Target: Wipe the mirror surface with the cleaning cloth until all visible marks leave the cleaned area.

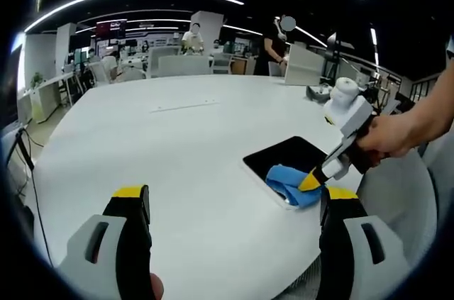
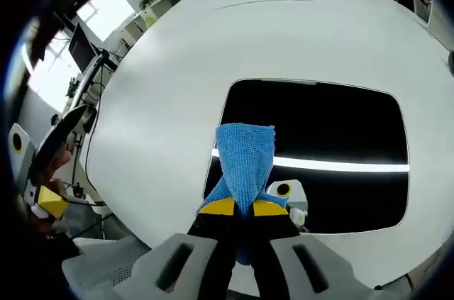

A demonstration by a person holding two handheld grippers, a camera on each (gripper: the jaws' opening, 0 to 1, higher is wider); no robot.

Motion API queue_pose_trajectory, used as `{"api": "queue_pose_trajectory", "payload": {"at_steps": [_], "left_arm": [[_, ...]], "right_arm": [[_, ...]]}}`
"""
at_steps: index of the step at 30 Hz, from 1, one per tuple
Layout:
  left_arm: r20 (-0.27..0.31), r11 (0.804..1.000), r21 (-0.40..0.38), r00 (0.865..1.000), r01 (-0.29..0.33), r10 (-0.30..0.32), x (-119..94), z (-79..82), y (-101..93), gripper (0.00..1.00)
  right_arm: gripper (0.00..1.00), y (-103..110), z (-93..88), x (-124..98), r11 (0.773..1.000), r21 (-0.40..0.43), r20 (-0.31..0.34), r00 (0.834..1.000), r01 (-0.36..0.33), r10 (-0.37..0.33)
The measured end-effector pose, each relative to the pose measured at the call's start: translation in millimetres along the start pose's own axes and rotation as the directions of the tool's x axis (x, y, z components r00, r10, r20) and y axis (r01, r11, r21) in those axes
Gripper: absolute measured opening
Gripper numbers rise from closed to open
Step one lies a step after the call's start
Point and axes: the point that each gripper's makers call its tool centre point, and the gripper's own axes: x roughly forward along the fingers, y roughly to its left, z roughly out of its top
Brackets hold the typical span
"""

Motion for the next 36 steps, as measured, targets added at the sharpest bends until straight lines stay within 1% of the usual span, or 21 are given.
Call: {"api": "queue_pose_trajectory", "payload": {"at_steps": [6, 8, 9, 10, 12, 17, 25, 31, 36], "left_arm": [[-0.001, 1.0, -0.002, 1.0, 0.0, 0.0, -0.1, -0.9, 1.0, 0.99], [-0.002, 1.0, -0.001, 1.0, 0.001, -0.001, -0.5, -0.3, -0.5, 0.99], [-0.002, 1.0, -0.002, 1.0, 0.001, -0.001, 0.1, -1.3, 0.3, 0.99], [-0.002, 1.0, -0.002, 1.0, 0.001, -0.001, 0.6, -2.2, 0.7, 0.99], [-0.004, 1.0, -0.004, 1.0, 0.002, -0.002, 0.5, -2.4, -1.3, 0.99], [0.0, 1.0, -0.008, 1.0, 0.002, -0.002, 0.8, -2.9, -1.1, 0.99], [-0.001, 1.0, -0.012, 1.0, -0.004, 0.004, -2.2, -4.2, 0.7, 0.99], [-0.004, 1.0, -0.013, 1.0, -0.001, 0.001, -2.8, -4.9, -0.1, 0.99], [-0.007, 1.0, -0.016, 1.0, 0.002, -0.002, -4.1, -6.8, 0.8, 0.99]], "right_arm": [[0.0, 8.0, 1.8, 3.5, 1.0, -0.01, -0.006, 1.0, -0.008, 0.008], [0.0, 7.6, 1.9, 3.7, 1.0, -0.029, -0.014, 1.0, 0.004, -0.004], [0.0, 6.8, 1.7, 3.5, 0.998, -0.058, -0.024, 1.0, 0.012, -0.013], [0.0, 8.3, 2.0, 3.8, 0.998, -0.063, -0.033, 0.999, 0.016, -0.018], [0.0, 7.4, 3.3, 4.2, 0.998, -0.053, -0.038, 0.999, 0.016, -0.018], [0.0, 7.7, 2.6, 4.3, 0.998, -0.063, -0.03, 0.999, 0.026, -0.028], [0.0, 8.3, 3.6, 4.4, 0.998, -0.058, -0.024, 1.0, 0.016, -0.017], [0.0, 10.0, 7.5, 6.9, 0.998, -0.059, -0.027, 1.0, 0.007, -0.008], [0.0, 8.5, 14.9, 9.2, 0.997, -0.073, -0.022, 1.0, 0.017, -0.019]]}}
